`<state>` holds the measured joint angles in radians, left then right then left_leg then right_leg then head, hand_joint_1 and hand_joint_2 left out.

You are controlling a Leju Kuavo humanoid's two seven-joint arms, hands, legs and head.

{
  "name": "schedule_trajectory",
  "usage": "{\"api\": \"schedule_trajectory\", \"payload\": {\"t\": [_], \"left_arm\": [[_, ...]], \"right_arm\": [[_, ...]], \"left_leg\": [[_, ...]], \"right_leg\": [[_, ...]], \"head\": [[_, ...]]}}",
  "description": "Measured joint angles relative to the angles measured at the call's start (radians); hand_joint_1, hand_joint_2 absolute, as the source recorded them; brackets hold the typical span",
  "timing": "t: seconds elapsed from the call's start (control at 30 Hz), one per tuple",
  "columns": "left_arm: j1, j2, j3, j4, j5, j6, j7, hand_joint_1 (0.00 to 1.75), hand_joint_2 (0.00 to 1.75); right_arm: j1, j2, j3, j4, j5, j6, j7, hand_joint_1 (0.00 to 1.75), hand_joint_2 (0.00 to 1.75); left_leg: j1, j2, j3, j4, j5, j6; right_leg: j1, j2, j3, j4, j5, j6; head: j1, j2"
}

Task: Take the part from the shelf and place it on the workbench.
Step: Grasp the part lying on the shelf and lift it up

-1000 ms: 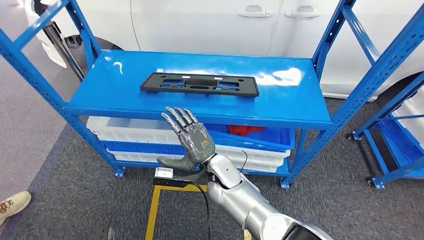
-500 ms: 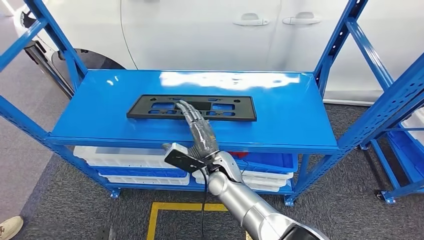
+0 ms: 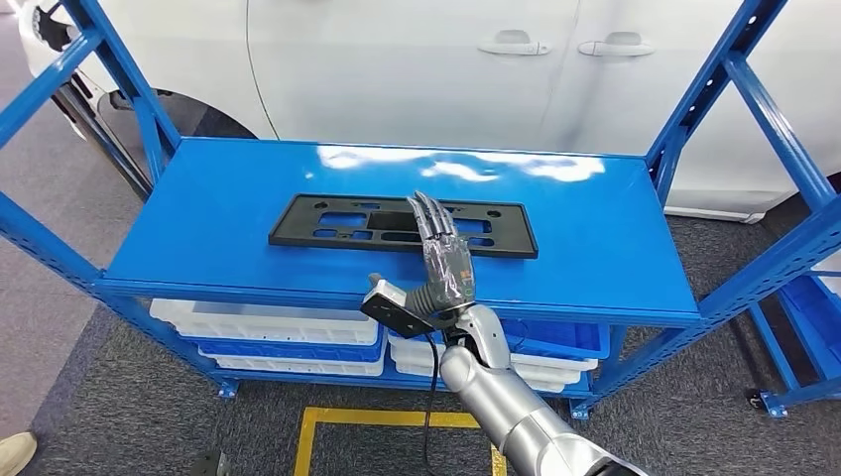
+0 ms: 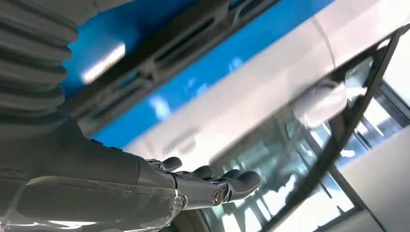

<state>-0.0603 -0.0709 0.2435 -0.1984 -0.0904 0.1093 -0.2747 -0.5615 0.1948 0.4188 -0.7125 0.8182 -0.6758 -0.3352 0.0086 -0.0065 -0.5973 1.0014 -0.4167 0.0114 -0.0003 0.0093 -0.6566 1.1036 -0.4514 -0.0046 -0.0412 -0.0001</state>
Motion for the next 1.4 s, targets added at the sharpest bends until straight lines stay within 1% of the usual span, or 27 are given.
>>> {"api": "schedule_trajectory", "payload": {"t": [0.03,0.07,0.13,0.2,0.27,0.33,0.37,0.4,0.43,0.5,0.53,0.57,0.67,0.73,0.77,0.83,0.87,0.9,0.93,0.97,1.0,1.07,1.1,1.23,1.3,1.37,1.4], "left_arm": [[-0.001,-0.001,0.000,0.000,-0.003,0.000,0.001,0.00,0.00],[-0.003,-0.001,0.000,0.000,-0.006,0.000,0.003,0.00,0.00],[-0.005,-0.002,0.000,0.000,-0.011,-0.001,0.006,0.00,0.00],[-0.008,-0.002,-0.001,0.000,-0.018,-0.002,0.009,0.00,0.00],[-0.011,-0.003,-0.002,0.000,-0.026,-0.001,0.012,0.00,0.00],[-0.012,-0.004,-0.002,0.000,-0.034,0.001,0.015,0.00,0.00],[-0.013,-0.004,-0.002,0.000,-0.037,0.003,0.016,0.00,0.00],[-0.013,-0.004,-0.002,0.000,-0.039,0.004,0.016,0.00,0.00],[-0.013,-0.003,-0.002,0.000,-0.040,0.006,0.017,0.00,0.00],[-0.015,-0.003,-0.002,0.000,-0.041,0.008,0.016,0.00,0.00],[-0.016,-0.003,-0.002,0.000,-0.041,0.009,0.014,0.00,0.00],[-0.017,-0.003,-0.002,0.000,-0.041,0.009,0.013,0.00,0.00],[-0.016,-0.004,-0.002,0.000,-0.043,0.010,0.010,0.00,0.00],[-0.017,-0.004,-0.001,0.000,-0.046,0.011,0.009,0.00,0.00],[-0.018,-0.005,0.000,0.000,-0.047,0.011,0.008,0.00,0.00],[-0.019,-0.005,0.000,0.000,-0.050,0.011,0.008,0.00,0.00],[-0.019,-0.005,0.000,0.000,-0.051,0.011,0.008,0.00,0.00],[-0.019,-0.005,0.000,0.000,-0.054,0.010,0.009,0.00,0.00],[-0.019,-0.005,0.000,0.000,-0.056,0.009,0.009,0.00,0.00],[-0.019,-0.006,0.000,0.000,-0.057,0.008,0.009,0.00,0.00],[-0.020,-0.006,0.000,0.000,-0.059,0.007,0.010,0.00,0.00],[-0.022,-0.006,0.000,0.000,-0.062,0.005,0.011,0.00,0.00],[-0.023,-0.006,0.000,0.000,-0.064,0.004,0.012,0.00,0.00],[-0.029,-0.006,0.000,0.000,-0.075,0.000,0.019,0.00,0.00],[-0.032,-0.006,0.000,0.000,-0.078,-0.001,0.023,0.00,0.00],[-0.034,-0.007,0.000,0.000,-0.081,-0.002,0.028,0.00,0.00],[-0.034,-0.007,0.000,0.000,-0.083,-0.002,0.031,0.00,0.00]], "right_arm": [[0.003,-0.002,-0.002,-0.006,0.079,-0.011,0.017,0.00,1.75],[0.009,-0.003,-0.007,-0.014,0.159,-0.014,0.032,0.00,1.75],[0.026,-0.004,-0.020,-0.032,0.312,-0.016,0.055,0.00,1.75],[0.043,-0.002,-0.034,-0.054,0.440,-0.016,0.075,0.00,1.75],[0.059,0.002,-0.042,-0.081,0.554,-0.018,0.099,0.00,1.75],[0.077,0.004,-0.043,-0.103,0.635,-0.018,0.123,0.00,1.75],[0.087,0.004,-0.040,-0.111,0.660,-0.018,0.134,0.00,1.75],[0.094,0.004,-0.035,-0.117,0.677,-0.018,0.144,0.00,1.75],[0.099,0.004,-0.026,-0.121,0.688,-0.018,0.152,0.00,1.75],[0.100,0.004,-0.003,-0.126,0.703,-0.019,0.168,0.00,1.75],[0.099,0.004,0.011,-0.127,0.708,-0.019,0.176,0.00,1.75],[0.098,0.004,0.026,-0.128,0.712,-0.019,0.183,0.00,1.75],[0.093,0.006,0.071,-0.126,0.719,-0.019,0.205,0.00,1.75],[0.083,0.008,0.094,-0.119,0.720,-0.019,0.226,0.00,1.75],[0.075,0.009,0.105,-0.113,0.721,-0.019,0.235,0.00,1.75],[0.060,0.010,0.122,-0.093,0.721,-0.019,0.251,0.00,1.75],[0.055,0.011,0.130,-0.079,0.721,-0.019,0.258,0.00,1.75],[0.049,0.011,0.137,-0.064,0.721,-0.019,0.267,0.00,1.75],[0.041,0.012,0.144,-0.048,0.721,-0.019,0.278,0.00,1.75],[0.032,0.014,0.151,-0.034,0.722,-0.019,0.288,0.00,1.75],[0.021,0.017,0.157,-0.021,0.723,-0.019,0.298,0.00,1.75],[-0.003,0.024,0.169,0.007,0.724,-0.019,0.315,0.00,1.75],[-0.015,0.028,0.175,0.023,0.724,-0.019,0.324,0.00,1.75],[-0.057,0.045,0.212,0.095,0.725,-0.020,0.372,0.00,1.75],[-0.081,0.057,0.236,0.130,0.725,-0.020,0.391,0.00,1.75],[-0.098,0.065,0.259,0.168,0.725,-0.020,0.407,0.00,1.75],[-0.105,0.068,0.270,0.187,0.725,-0.020,0.414,0.00,1.75]], "left_leg": [[-0.002,0.000,0.002,0.003,-0.005,-0.004],[-0.004,0.000,0.003,0.004,-0.008,-0.008],[-0.004,0.001,0.005,0.004,-0.012,-0.019],[-0.002,0.001,0.002,0.016,-0.025,-0.028],[0.002,0.002,-0.031,0.094,-0.073,-0.037],[0.005,0.002,-0.094,0.228,-0.135,-0.047],[0.007,0.002,-0.118,0.276,-0.149,-0.050],[0.008,0.002,-0.126,0.290,-0.144,-0.052],[0.009,0.002,-0.112,0.260,-0.119,-0.052],[0.010,0.003,-0.044,0.122,-0.049,-0.048],[0.008,0.003,-0.011,0.056,-0.026,-0.043],[0.006,0.002,0.009,0.015,-0.015,-0.037],[0.002,0.001,0.018,-0.005,-0.015,-0.020],[0.005,0.002,0.021,-0.011,-0.010,-0.007],[0.007,0.003,0.023,-0.014,-0.009,-0.002],[0.006,0.003,0.022,-0.014,-0.010,0.003],[0.005,0.003,0.022,-0.013,-0.010,0.004],[0.005,0.002,0.022,-0.012,-0.011,0.004],[0.005,0.002,0.023,-0.011,-0.012,0.004],[0.005,0.001,0.024,-0.009,-0.013,0.002],[0.005,0.000,0.024,-0.005,-0.016,-0.001],[0.002,0.000,0.021,0.002,-0.021,-0.009],[0.000,0.000,0.018,0.005,-0.023,-0.014],[0.003,0.001,0.012,0.018,-0.035,-0.036],[0.005,0.001,-0.025,0.100,-0.082,-0.046],[0.006,0.001,-0.090,0.232,-0.137,-0.053],[0.006,0.001,-0.113,0.276,-0.146,-0.054]], "right_leg": [[0.002,-0.001,0.023,-0.052,0.020,-0.005],[0.004,-0.002,0.035,-0.079,0.027,-0.008],[0.006,-0.002,0.038,-0.086,0.025,-0.015],[0.002,-0.003,0.045,-0.094,0.027,-0.024],[-0.005,-0.005,0.052,-0.100,0.027,-0.031],[-0.005,-0.005,0.054,-0.100,0.024,-0.035],[-0.005,-0.005,0.055,-0.100,0.023,-0.035],[-0.005,-0.004,0.056,-0.100,0.022,-0.034],[-0.005,-0.003,0.058,-0.100,0.020,-0.033],[-0.005,-0.001,0.065,-0.099,0.016,-0.028],[-0.003,0.000,0.067,-0.098,0.014,-0.024],[-0.001,0.000,0.068,-0.098,0.013,-0.020],[0.001,0.000,0.066,-0.098,0.012,-0.004],[-0.001,-0.002,0.055,-0.071,-0.009,0.006],[-0.002,-0.003,0.036,-0.029,-0.034,0.010],[-0.004,-0.004,-0.025,0.102,-0.096,0.013],[-0.005,-0.004,-0.055,0.161,-0.115,0.014],[-0.005,-0.004,-0.072,0.192,-0.117,0.014],[-0.005,-0.004,-0.071,0.185,-0.100,0.013],[-0.005,-0.004,-0.049,0.136,-0.066,0.010],[-0.005,-0.004,-0.016,0.062,-0.029,0.007],[-0.002,-0.004,0.037,-0.052,0.012,0.000],[-0.001,-0.003,0.046,-0.076,0.015,-0.004],[0.000,-0.002,0.047,-0.084,0.017,-0.022],[-0.004,-0.003,0.049,-0.088,0.019,-0.031],[-0.003,-0.003,0.049,-0.087,0.018,-0.035],[-0.002,-0.003,0.049,-0.087,0.017,-0.036]], "head": [[0.000,0.000],[0.000,0.000],[0.000,0.000],[0.000,0.000],[0.000,0.000],[0.000,0.000],[0.000,0.000],[0.000,0.000],[0.000,0.000],[0.000,0.000],[0.000,0.000],[0.000,0.000],[0.000,0.000],[0.000,0.000],[0.000,0.000],[0.000,0.000],[0.000,0.000],[0.000,0.000],[0.000,0.000],[0.000,0.000],[0.000,0.000],[0.000,0.000],[0.000,0.000],[0.000,0.000],[0.000,0.000],[0.000,0.000],[0.000,0.000]]}}
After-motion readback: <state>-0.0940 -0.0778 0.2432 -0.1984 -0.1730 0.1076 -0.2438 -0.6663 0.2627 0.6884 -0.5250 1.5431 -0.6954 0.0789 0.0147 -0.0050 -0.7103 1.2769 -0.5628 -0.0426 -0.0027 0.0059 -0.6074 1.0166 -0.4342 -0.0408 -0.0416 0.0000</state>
